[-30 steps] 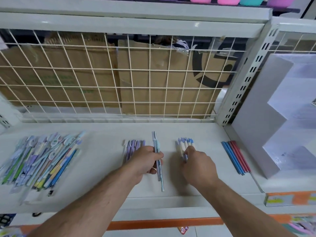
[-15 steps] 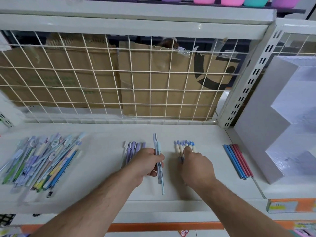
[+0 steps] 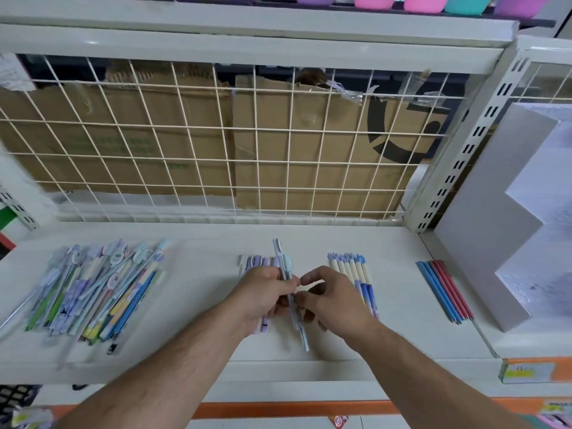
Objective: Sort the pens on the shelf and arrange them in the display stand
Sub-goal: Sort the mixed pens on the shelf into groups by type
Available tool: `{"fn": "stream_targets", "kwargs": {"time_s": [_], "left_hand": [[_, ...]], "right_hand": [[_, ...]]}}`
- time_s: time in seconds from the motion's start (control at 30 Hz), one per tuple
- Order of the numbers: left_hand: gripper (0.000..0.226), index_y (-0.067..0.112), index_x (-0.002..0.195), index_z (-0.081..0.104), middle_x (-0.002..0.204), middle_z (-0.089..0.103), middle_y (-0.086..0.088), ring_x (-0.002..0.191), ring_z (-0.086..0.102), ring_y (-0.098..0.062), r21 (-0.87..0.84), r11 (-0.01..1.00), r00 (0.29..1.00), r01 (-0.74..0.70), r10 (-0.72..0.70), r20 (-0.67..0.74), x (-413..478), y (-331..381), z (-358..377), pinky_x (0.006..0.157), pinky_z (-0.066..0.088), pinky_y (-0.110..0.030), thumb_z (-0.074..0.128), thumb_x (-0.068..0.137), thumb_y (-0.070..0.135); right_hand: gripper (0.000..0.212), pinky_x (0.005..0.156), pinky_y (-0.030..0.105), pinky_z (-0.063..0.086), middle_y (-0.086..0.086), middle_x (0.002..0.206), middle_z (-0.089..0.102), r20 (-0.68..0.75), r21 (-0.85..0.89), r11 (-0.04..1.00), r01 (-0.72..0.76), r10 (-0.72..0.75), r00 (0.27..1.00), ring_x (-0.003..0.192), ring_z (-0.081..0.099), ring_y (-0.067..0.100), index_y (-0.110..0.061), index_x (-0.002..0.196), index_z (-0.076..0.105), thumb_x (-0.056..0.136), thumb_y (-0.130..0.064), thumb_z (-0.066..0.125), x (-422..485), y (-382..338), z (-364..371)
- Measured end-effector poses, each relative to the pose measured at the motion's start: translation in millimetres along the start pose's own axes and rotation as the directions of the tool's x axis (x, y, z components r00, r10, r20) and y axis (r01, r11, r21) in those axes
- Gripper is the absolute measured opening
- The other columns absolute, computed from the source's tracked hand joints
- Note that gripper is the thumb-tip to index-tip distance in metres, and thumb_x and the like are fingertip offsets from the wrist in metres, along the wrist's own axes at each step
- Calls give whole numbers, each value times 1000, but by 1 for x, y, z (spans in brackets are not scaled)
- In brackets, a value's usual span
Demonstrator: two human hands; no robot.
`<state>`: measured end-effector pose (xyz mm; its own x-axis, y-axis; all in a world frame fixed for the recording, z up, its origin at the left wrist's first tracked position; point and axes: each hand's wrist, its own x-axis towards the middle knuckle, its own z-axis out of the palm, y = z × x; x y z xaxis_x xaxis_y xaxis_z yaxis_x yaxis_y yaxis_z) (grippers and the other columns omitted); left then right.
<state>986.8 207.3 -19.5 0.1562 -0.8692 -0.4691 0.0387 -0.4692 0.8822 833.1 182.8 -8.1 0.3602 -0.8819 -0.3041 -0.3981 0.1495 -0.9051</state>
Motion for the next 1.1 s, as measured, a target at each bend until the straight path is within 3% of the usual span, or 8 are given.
{"fn": "stream_targets", "kwargs": {"time_s": [0.17,0.3,0.33,0.43,0.57,0.67,0.93,1.1], "left_hand": [[14,-5,99,66,76,64,-19,68,64,-38,14,999,999,-36,37,-25,-7,-4,-26,70,56,-52,64,92,7],[13,-6,98,66,76,68,-16,62,68,-28,88,993,994,-76,82,-73,-10,-5,-49,53,55,-31,64,91,4],[12,-3,95,67,75,70,-17,61,68,-27,126,988,991,-85,97,-92,-11,-6,-55,53,55,-32,67,89,7],[19,6,87,69,79,71,-18,68,68,-28,337,938,971,-81,150,-186,-9,-12,-76,68,58,-46,68,75,21],[7,21,83,66,76,68,3,74,65,-16,612,790,949,-33,217,-230,-9,-17,-94,67,51,-30,70,80,26],[17,16,93,65,89,66,2,86,64,-19,722,692,948,-24,245,-204,-5,-17,-97,75,51,-32,70,83,29],[20,12,102,70,96,72,-5,93,66,-25,779,621,945,-93,302,-128,9,-16,-98,79,55,-34,61,86,21],[19,12,88,71,87,71,-3,84,65,-24,789,608,938,-91,319,-137,17,-23,-107,73,55,-35,52,84,15]], "right_hand": [[29,45,25,42,17,81,73,57,-23,999,35,-34,998,56,65,15,-22,109,57,87,-7,69,2,-9,25],[28,42,20,41,12,74,70,42,-84,994,64,-61,997,53,63,14,-20,109,57,87,-6,68,7,-17,48],[27,42,20,41,9,72,69,30,-98,993,64,-61,998,52,62,13,-19,108,57,87,-5,67,9,-19,53],[26,42,22,44,6,70,69,-18,-130,990,54,-57,998,50,62,15,-20,104,57,85,-3,64,16,-23,67],[24,54,28,52,5,62,67,-75,-177,982,63,-78,994,57,67,23,-20,100,59,84,-4,62,23,-25,79],[23,57,26,51,12,69,71,-95,-196,979,60,-79,992,53,61,14,-21,99,60,83,-5,61,26,-25,83],[24,55,25,52,-1,64,67,-145,-222,975,29,-62,987,49,58,12,-24,98,59,81,-7,61,32,-26,85],[29,62,25,49,-4,64,63,-108,-336,941,46,-87,990,63,61,13,-24,105,60,80,-9,58,38,-29,99]]}}
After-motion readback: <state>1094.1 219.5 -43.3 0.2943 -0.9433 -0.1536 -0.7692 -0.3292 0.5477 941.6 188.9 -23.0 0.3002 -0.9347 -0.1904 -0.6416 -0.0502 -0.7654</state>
